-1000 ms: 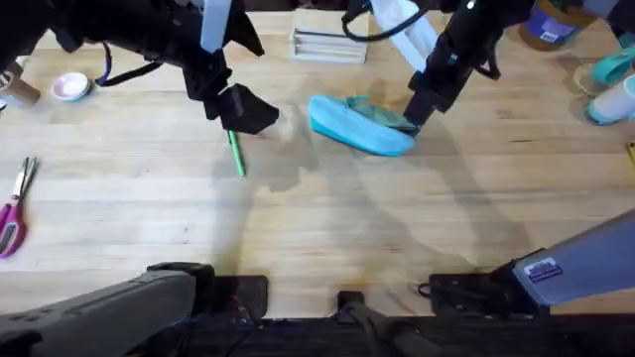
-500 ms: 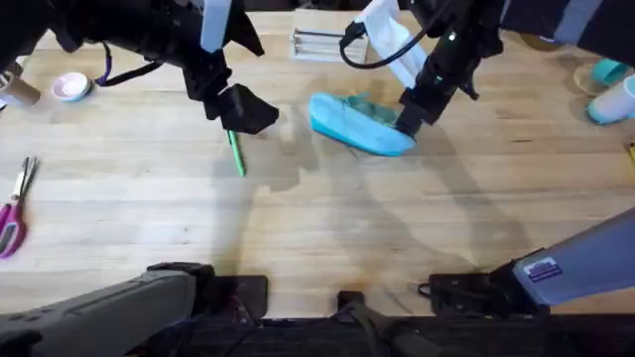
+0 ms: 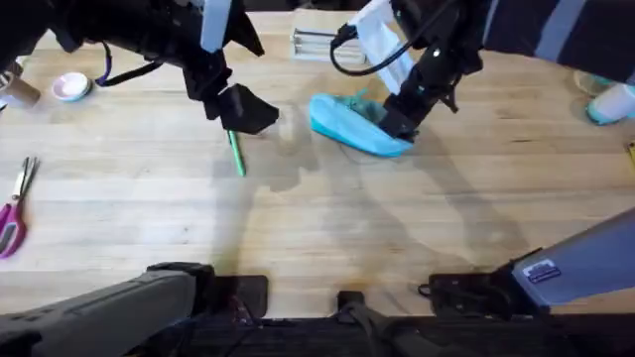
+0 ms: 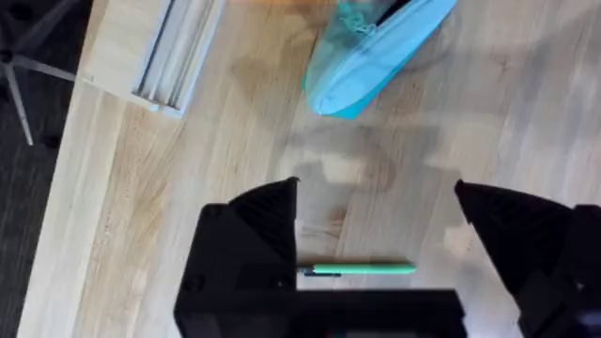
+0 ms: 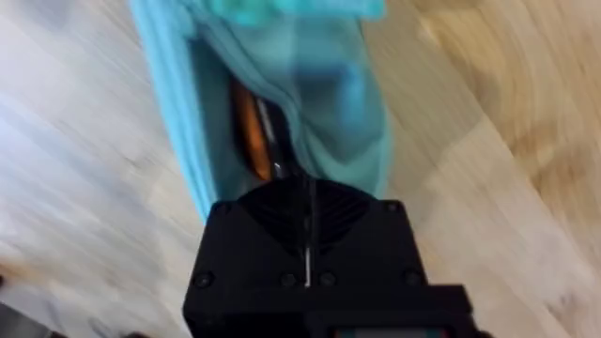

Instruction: Unzip the bag, pick up the pens from the table one at a time and place them inside, then zip the bag closed.

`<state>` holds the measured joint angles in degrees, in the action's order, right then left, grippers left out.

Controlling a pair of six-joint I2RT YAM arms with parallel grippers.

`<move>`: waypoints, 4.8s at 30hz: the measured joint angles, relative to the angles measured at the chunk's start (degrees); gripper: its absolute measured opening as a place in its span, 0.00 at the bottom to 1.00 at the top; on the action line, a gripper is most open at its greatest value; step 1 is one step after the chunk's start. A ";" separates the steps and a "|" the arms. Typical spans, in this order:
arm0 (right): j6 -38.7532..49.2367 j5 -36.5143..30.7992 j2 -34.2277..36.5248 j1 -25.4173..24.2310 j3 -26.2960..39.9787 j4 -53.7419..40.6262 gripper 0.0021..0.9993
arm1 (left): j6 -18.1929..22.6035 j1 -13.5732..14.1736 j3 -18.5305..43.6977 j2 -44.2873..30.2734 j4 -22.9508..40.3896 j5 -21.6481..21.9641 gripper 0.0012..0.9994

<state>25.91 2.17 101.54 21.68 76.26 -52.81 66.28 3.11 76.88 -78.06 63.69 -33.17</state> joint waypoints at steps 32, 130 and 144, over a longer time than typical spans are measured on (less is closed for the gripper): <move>-6.56 2.94 3.92 5.44 -0.37 13.22 0.03 | 0.00 0.00 0.00 0.00 0.01 0.00 0.99; -25.73 -13.52 -36.26 -6.92 -0.26 10.35 1.00 | -77.97 0.00 -0.17 -11.88 -0.07 30.09 0.99; -25.73 -13.54 -36.27 -6.92 -0.26 10.35 1.00 | -87.40 0.00 -13.58 -19.08 -10.69 32.11 0.99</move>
<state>0.19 -11.38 65.27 14.76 76.01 -42.46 -21.12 3.11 63.30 -97.14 53.00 -1.06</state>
